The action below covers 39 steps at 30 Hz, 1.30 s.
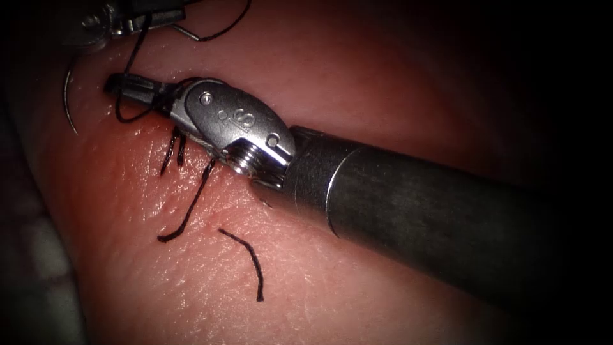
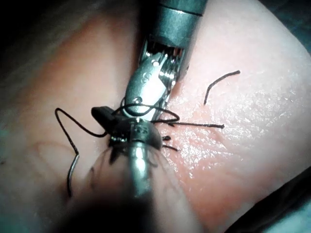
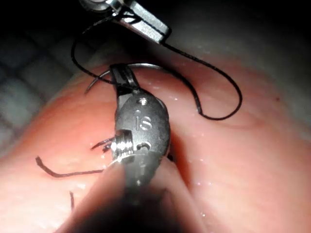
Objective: Wound Closure
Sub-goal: Wrap the suture twice counter-clockwise around the right gripper
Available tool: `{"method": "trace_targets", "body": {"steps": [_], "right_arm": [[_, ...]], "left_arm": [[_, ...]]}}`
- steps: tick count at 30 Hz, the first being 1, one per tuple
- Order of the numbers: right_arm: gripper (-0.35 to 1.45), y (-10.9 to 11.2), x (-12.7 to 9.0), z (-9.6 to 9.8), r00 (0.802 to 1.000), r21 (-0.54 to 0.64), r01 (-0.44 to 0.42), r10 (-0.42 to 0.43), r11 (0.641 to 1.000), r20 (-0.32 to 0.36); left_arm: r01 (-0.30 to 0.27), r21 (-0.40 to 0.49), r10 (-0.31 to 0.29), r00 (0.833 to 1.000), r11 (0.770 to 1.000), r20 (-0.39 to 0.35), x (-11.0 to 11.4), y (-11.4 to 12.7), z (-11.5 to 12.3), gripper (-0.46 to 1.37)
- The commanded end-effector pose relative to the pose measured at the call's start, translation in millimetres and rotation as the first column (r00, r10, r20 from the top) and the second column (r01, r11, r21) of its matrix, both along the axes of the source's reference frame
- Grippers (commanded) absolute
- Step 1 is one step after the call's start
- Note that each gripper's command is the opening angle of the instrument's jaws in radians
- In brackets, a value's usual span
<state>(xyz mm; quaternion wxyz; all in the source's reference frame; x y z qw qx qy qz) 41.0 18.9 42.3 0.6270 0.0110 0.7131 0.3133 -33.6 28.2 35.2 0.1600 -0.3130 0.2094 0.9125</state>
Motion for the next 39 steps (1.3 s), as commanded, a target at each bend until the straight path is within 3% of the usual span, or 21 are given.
{"method": "trace_targets", "body": {"steps": [1, 12, 21, 31, 39], "right_arm": [[-0.35, 0.0, -0.4, -0.1, 1.0, 0.003, -0.011, 0.012, 1.0, -0.003], [-0.35, 1.1, -4.4, -0.9, 0.993, -0.003, -0.114, 0.114, 0.993, -0.026], [-0.35, 1.3, -5.9, -1.0, 0.99, -0.009, -0.133, 0.132, 0.991, -0.044], [-0.35, 1.7, -6.9, -0.9, 0.987, -0.04, -0.086, 0.08, 0.995, -0.14], [-0.35, 2.0, -6.7, -0.9, 0.97, -0.078, 0.04, -0.058, 0.996, -0.235]], "left_arm": [[-0.001, 0.0, 0.001, 1.0, 1.0, 0.003, 0.2, -0.3, 0.2, -0.35], [0.009, -0.017, -0.009, 1.0, 1.0, -0.002, 1.2, -2.9, 1.8, -0.35], [0.007, -0.026, -0.007, 1.0, 1.0, -0.005, 1.2, -3.8, 2.6, -0.35], [-0.001, -0.013, 0.001, 1.0, 1.0, -0.017, 0.5, -5.2, 5.4, -0.35], [-0.002, -0.01, 0.002, 1.0, 1.0, -0.018, -0.3, -5.1, 6.7, -0.35]]}}
